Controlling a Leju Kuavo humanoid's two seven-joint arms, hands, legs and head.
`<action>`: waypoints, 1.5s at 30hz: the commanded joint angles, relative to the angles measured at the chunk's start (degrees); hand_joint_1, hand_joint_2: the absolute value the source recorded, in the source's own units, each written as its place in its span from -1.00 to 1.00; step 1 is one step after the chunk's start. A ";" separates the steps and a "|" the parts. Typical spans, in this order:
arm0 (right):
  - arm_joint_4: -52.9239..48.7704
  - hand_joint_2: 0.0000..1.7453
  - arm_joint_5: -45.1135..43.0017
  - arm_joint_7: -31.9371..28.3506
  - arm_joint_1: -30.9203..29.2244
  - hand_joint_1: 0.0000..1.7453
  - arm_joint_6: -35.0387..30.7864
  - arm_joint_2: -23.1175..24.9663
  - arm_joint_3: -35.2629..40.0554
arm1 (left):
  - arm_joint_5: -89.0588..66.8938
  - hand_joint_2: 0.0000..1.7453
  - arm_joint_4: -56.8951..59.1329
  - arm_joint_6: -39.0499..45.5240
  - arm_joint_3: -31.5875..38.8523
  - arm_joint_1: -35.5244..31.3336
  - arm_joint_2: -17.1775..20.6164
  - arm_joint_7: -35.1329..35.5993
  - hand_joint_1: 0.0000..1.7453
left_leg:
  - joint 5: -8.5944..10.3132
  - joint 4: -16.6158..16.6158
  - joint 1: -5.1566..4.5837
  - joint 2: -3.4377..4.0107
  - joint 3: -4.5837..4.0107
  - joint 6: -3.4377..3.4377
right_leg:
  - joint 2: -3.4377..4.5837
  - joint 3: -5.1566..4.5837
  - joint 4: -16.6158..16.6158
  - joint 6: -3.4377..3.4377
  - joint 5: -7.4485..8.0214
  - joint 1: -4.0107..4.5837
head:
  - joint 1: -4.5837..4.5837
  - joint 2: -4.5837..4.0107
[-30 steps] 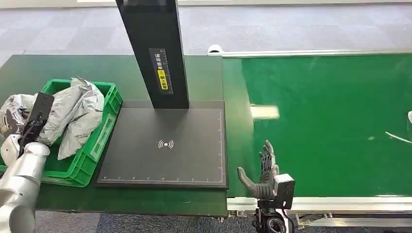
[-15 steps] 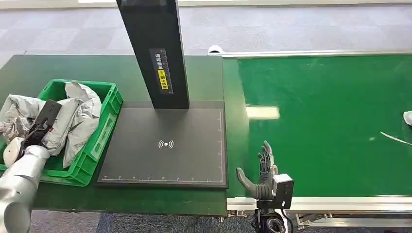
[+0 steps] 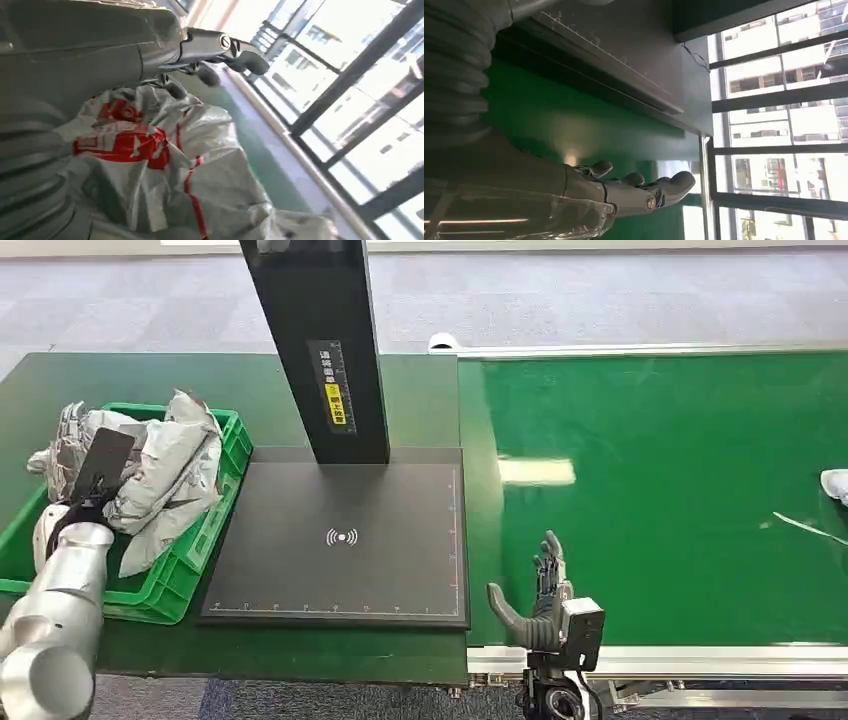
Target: Moved the parcel from conveyor to table for the left to box.
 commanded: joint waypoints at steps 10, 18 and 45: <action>2.91 1.00 -1.46 -0.05 -2.14 -1.00 -1.96 -0.58 0.12 | 15.68 1.00 -36.13 -2.61 -7.27 14.58 -11.97 -8.45 -1.00 | 0.01 -0.09 0.00 -0.04 0.03 0.08 | -0.08 0.09 -0.15 0.03 0.02 0.01 | 0.02 0.02; 2.83 1.00 -1.54 -0.05 -1.92 -1.00 -2.55 -0.66 -0.22 | 28.80 1.00 -69.48 4.85 -28.64 35.87 -10.30 -8.45 -1.00 | -0.08 -0.05 -0.01 0.09 0.00 0.08 | 0.01 0.03 -0.12 0.04 -0.02 0.00 | 0.02 0.02; 5.28 1.00 -0.82 -0.05 0.03 -1.00 -13.53 -0.42 13.49 | 49.18 1.00 -43.28 -13.41 -33.83 55.45 -32.59 -8.45 -1.00 | -0.27 -0.25 -0.22 0.11 0.20 0.20 | 0.03 0.21 -0.29 0.16 -0.15 -0.23 | 0.00 0.00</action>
